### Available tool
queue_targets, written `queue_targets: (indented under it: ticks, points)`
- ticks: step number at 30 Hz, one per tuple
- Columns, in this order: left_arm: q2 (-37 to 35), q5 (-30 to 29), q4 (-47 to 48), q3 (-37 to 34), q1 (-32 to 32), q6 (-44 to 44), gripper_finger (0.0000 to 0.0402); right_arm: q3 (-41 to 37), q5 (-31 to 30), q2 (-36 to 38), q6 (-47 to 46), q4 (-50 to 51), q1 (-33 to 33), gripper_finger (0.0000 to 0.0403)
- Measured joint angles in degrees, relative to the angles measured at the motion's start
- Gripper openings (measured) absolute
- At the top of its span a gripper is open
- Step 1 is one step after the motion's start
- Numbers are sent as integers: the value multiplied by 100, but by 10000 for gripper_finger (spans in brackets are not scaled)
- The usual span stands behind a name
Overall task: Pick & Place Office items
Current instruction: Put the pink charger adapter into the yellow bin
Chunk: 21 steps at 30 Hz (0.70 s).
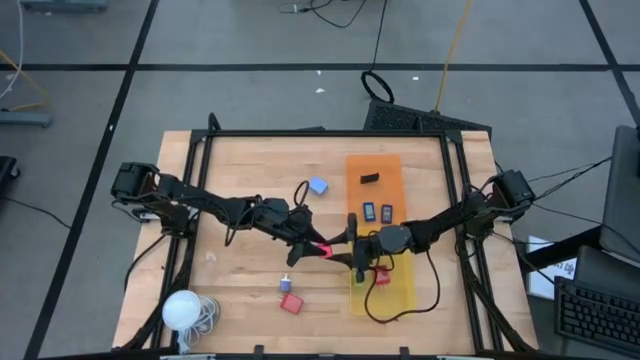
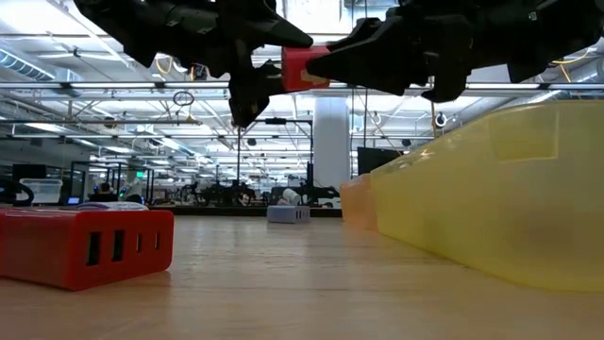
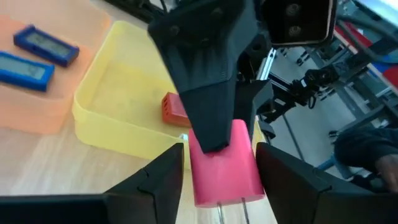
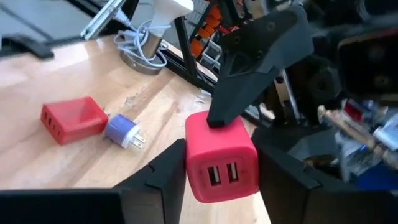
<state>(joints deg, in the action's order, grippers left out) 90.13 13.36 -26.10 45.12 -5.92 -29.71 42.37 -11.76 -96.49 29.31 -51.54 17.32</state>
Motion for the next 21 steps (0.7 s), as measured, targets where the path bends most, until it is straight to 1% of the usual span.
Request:
queue_targets:
  ticks: [3, 5, 8, 11, 13, 15, 18, 21]
  points:
    - [-2, 46, -32, 0, 89, 351, 206, 0, -13, 2, -502, 37, -20, 159]
    - [-2, 200, -119, 0, 209, 362, 206, 0, 2, 43, -626, 133, -39, 155]
    - [-32, 674, -174, 2, 456, 127, 207, 2, 3, 63, -767, 147, -44, 151]
    - [-101, 1312, -148, 2, 742, -38, 208, 0, 10, 58, -934, 177, -44, 152]
    - [-187, 1706, -64, 2, 933, -29, 208, 0, 10, 59, -1051, 167, -44, 155]
    - [-278, 1964, 18, 2, 1087, 55, 208, 0, 9, 69, -1137, 219, -44, 155]
    - [-506, 1894, 359, 2, 1229, 389, 209, -2, 8, 306, -1307, 653, -44, 151]
    - [-815, 1461, 847, 2, 1250, 861, 209, -3, 4, 725, -1647, 1447, -46, 150]
